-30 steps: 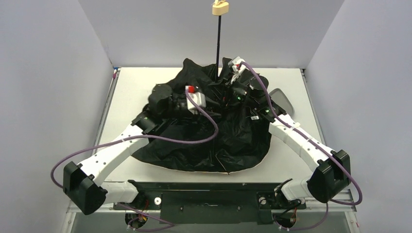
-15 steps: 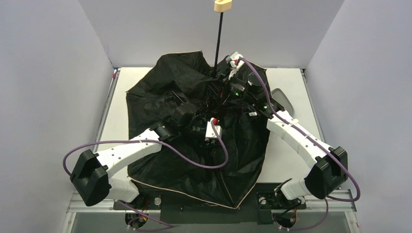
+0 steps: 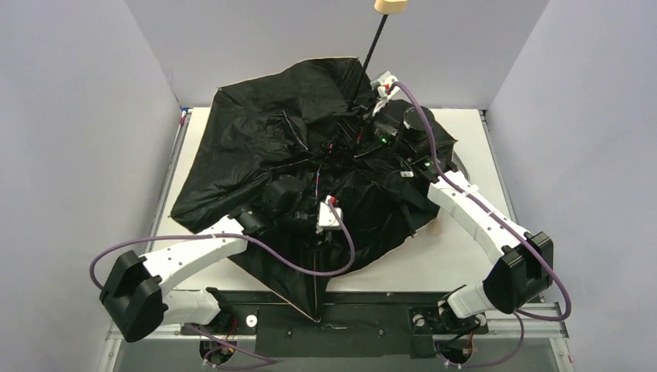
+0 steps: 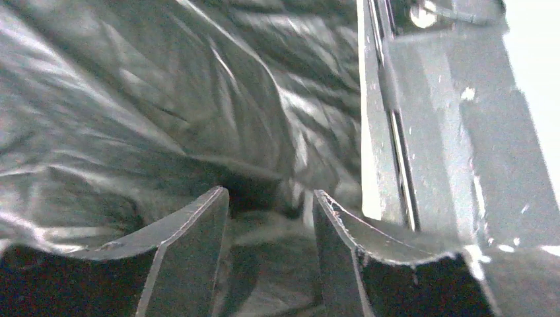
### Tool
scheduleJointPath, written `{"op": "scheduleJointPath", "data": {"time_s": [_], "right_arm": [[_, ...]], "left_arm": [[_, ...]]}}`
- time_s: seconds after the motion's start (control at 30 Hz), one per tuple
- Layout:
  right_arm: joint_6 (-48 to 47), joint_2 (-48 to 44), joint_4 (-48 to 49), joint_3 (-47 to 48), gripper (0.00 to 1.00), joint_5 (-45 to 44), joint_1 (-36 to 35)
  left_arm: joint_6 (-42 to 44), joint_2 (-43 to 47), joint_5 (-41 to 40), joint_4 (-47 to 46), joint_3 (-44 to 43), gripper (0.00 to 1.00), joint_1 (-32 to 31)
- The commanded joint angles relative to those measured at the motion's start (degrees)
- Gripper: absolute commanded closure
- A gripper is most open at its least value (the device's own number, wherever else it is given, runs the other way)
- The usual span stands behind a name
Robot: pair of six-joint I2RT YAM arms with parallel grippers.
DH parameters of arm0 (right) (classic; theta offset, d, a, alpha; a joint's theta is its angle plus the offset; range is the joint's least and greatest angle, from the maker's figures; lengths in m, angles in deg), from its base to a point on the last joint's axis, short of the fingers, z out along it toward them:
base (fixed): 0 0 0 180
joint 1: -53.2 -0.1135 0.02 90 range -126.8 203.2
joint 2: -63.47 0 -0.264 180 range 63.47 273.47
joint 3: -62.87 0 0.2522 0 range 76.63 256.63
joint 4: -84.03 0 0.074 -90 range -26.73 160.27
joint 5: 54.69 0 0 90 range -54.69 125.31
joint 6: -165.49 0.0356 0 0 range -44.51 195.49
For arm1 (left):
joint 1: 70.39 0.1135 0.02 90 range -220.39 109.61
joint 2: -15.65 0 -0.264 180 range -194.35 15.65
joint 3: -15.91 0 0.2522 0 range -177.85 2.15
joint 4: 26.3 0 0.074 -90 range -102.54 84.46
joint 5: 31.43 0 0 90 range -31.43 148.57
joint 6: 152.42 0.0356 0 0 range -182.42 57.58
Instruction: Open the umbrella
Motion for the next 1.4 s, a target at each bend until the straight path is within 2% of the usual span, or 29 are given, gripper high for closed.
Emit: {"op": "scheduleJointPath", "data": {"time_s": [0.0, 0.17, 0.23, 0.27, 0.33, 0.43, 0.57, 0.63, 0.67, 0.7, 0.8, 0.87, 0.9, 1.0, 1.07, 1.2, 1.23, 1.37], "right_arm": [[0.15, -3.69, 7.05, -0.41, 1.0, 1.65, 0.17], [-2.57, -4.96, 5.19, -2.13, 1.0, 0.38, -0.5], [-2.62, -5.42, 5.09, -2.56, 1.0, 0.28, -0.75], [-2.58, -5.6, 5.05, -2.75, 1.0, 0.13, -0.88], [-2.68, -5.9, 5.11, -2.87, 1.0, 0.14, -1.48], [-2.69, -6.41, 4.91, -3.1, 1.0, 0.18, -2.08], [-3.31, -7.1, 4.16, -3.29, 1.0, 0.23, -2.61], [-4.14, -7.36, 3.29, -3.58, 1.0, 0.13, -2.85], [-4.81, -7.55, 3.09, -3.7, 1.0, -0.09, -2.85], [-5.17, -7.64, 2.62, -3.9, 1.0, -0.27, -2.78], [-5.99, -6.95, 2.42, -4.01, 1.0, -0.49, -2.38], [-5.97, -6.3, 2.63, -3.76, 1.0, -0.45, -1.68], [-6.14, -6.13, 2.68, -3.52, 1.0, -0.34, -1.37], [-6.42, -5.67, 3.07, -3.26, 1.0, 0.64, -0.74], [-5.92, -5.59, 3.37, -3.01, 1.0, 1.39, -0.44], [-3.13, -5.98, 5.05, -3.5, 1.0, 2.63, -0.7], [-2.51, -6.11, 5.16, -3.52, 1.0, 2.82, -1.04], [-1.99, -6.71, 5.13, -3.77, 1.0, 2.95, -2.09]], "left_arm": [[-14.02, 5.98, -0.64, -12.37, -6.61, 0.52, 1.85], [-27.97, 6.71, -5.54, -20.51, -14.67, 0.52, 5.87], [-32.86, 6.55, -13.85, -23.75, -15.33, 0.52, 8.02], [-34.26, 6.08, -15.36, -24.95, -15.47, 0.53, 9.42], [-34.26, 4.9, -19.13, -25.6, -16.09, 0.59, 10.96], [-34.2, 3.5, -21.32, -26.78, -15.99, 0.62, 12.5], [-34.78, 3.43, -19.68, -32.04, -13.87, 0.63, 14.12], [-33.42, 3.99, -15.39, -34.81, -12.88, 0.62, 14.68], [-31.38, 4.96, -9.34, -35.43, -12.24, 0.59, 14.68], [-26.44, 5.58, -6.6, -34.49, -12.03, 0.56, 14.2], [-18.52, 9.17, 0.89, -28.13, -11.68, 0.37, 11.97], [-12.54, 11.11, 2.17, -18.61, -11.84, 0.27, 9.79], [-9.45, 12.3, 1.7, -16.87, -11.59, 0.24, 8.41], [-9.07, 14.42, -1.64, -15.68, -10.36, 0.24, 7.82], [-12.43, 14.93, -5.74, -17.77, -9.84, 0.26, 8.29], [-17.89, 12.81, -15.22, -22.1, -10.73, 0.43, 9.76], [-18.5, 11.5, -16.53, -22.44, -11.49, 0.49, 9.98], [-19.78, 7.46, -19.13, -24.33, -13.31, 0.57, 10.26]]}}
